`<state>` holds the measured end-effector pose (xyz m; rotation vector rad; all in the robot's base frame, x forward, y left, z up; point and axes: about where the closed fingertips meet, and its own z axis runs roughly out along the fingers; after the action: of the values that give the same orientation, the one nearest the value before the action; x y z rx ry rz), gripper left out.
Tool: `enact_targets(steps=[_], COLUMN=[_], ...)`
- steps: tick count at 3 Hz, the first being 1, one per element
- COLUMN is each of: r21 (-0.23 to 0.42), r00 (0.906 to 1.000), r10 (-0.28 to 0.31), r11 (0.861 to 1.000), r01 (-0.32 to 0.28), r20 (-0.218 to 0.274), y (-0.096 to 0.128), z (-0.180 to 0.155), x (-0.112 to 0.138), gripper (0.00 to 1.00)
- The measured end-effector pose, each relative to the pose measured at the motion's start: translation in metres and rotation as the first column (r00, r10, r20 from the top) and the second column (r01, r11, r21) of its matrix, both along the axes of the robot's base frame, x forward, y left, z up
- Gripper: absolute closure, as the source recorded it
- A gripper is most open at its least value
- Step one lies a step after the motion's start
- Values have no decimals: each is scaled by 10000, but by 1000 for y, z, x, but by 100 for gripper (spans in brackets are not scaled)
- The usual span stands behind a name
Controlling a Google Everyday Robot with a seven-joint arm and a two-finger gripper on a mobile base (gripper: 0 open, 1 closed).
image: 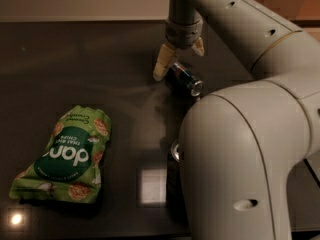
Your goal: Place redbull can upright
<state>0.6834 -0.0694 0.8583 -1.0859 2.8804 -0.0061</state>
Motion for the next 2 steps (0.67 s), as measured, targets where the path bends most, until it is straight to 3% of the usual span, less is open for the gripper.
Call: enact_targets(steps=[1,2], r21=[-114,-73], r00=[9999,9995], r10=[60,152], r11=[9999,9999], r01=[-62,-154], r20=[-126,-262], y=[3,5], z=[-8,-15], x=[5,8], gripper=[0,16])
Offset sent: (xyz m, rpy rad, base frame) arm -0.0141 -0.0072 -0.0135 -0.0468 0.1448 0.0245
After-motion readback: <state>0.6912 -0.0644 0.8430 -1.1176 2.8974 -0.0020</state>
